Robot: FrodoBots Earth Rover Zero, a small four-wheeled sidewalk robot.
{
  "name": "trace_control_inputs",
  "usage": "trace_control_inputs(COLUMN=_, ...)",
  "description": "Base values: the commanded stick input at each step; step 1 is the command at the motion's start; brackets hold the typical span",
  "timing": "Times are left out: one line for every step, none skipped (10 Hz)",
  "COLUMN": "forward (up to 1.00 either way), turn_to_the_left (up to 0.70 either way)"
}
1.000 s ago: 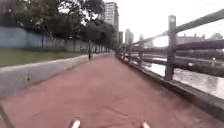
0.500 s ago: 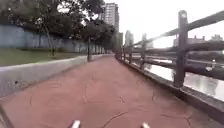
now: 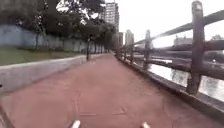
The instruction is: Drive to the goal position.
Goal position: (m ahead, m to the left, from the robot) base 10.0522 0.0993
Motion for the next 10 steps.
trace_control_inputs(forward=0.70, turn_to_the_left=0.03)
trace_control_inputs(forward=0.70, turn_to_the_left=0.03)
trace_control_inputs(forward=0.70, turn_to_the_left=0.03)
trace_control_inputs(forward=0.70, turn_to_the_left=0.03)
trace_control_inputs(forward=0.70, turn_to_the_left=0.03)
trace_control_inputs(forward=0.70, turn_to_the_left=0.03)
trace_control_inputs(forward=0.70, turn_to_the_left=0.03)
trace_control_inputs(forward=0.70, turn_to_the_left=0.03)
trace_control_inputs(forward=0.70, turn_to_the_left=0.03)
trace_control_inputs(forward=0.70, turn_to_the_left=0.03)
